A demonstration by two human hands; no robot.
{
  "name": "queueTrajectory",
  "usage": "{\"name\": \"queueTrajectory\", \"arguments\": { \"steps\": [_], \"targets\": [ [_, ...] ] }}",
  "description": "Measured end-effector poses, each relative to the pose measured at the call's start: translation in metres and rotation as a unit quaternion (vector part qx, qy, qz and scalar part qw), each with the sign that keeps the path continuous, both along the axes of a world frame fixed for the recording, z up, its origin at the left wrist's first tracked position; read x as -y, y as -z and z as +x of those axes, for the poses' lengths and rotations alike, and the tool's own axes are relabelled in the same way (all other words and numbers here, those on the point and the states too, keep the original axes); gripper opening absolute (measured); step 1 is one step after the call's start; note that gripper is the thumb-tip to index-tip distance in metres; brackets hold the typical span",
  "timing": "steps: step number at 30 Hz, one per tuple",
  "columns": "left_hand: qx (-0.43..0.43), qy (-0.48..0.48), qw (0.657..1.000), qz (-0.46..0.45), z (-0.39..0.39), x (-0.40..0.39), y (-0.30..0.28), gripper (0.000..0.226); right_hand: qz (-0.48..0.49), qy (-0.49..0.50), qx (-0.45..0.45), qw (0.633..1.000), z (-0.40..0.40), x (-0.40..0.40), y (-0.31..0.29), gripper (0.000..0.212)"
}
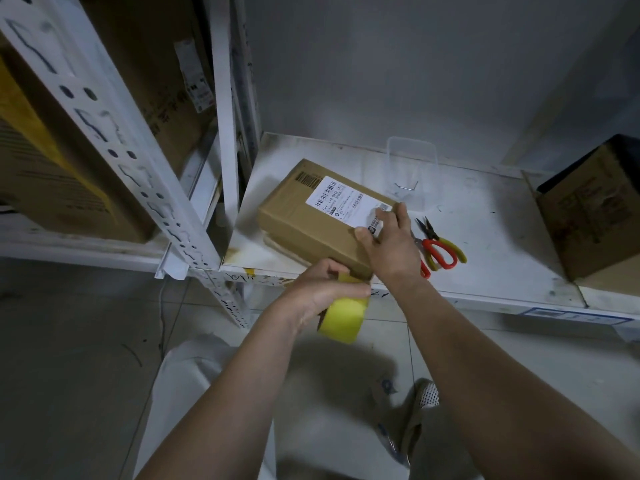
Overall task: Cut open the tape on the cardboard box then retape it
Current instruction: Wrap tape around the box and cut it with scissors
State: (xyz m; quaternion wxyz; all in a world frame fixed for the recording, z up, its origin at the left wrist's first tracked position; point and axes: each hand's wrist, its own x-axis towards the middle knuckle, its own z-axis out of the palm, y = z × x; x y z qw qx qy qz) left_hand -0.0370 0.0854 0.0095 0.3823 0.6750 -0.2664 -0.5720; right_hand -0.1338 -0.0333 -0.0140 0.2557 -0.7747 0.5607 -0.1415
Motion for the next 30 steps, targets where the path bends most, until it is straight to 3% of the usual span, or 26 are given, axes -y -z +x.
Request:
{"name": "queueTrajectory", "arguments": {
  "steps": [4,7,9,13,15,18,24,27,30],
  "targets": [
    [-0.047,0.004,0.999,0.003,-0.008,0.001,0.003,0.068,0.008,-0.004,0.045,0.999,-0.003,0.009,-0.001,0.05],
    [-0.064,-0.021,0.998,0.016,-0.013,0.002,0.003,0.064,0.024,-0.014,0.077,0.997,-0.006,0.012,-0.004,0.045],
    [-0.067,-0.038,0.997,0.016,-0.015,0.004,0.003,0.056,0.057,-0.046,0.074,0.995,-0.013,0.013,-0.005,0.052],
    [-0.111,-0.034,0.993,0.018,-0.018,0.006,-0.003,0.038,0.11,-0.108,0.026,0.988,-0.026,0.015,-0.004,0.087],
    [-0.117,-0.026,0.992,0.025,-0.015,0.005,-0.003,0.035,0.114,-0.106,0.032,0.987,-0.025,0.014,-0.004,0.088],
    [-0.088,-0.007,0.995,0.045,-0.016,-0.001,-0.001,0.014,0.117,-0.104,0.037,0.987,-0.022,0.014,-0.003,0.085],
    [-0.13,-0.054,0.99,0.019,-0.021,-0.004,0.014,0.033,-0.042,-0.092,0.017,0.995,-0.022,-0.002,-0.002,0.057],
    [-0.15,-0.056,0.987,0.012,-0.018,-0.004,0.016,0.044,-0.015,-0.111,-0.026,0.993,-0.026,-0.008,0.004,0.08],
    [-0.159,-0.057,0.986,0.01,-0.02,0.001,0.018,0.04,-0.023,-0.107,-0.03,0.994,-0.027,-0.005,0.004,0.088]
  ]
}}
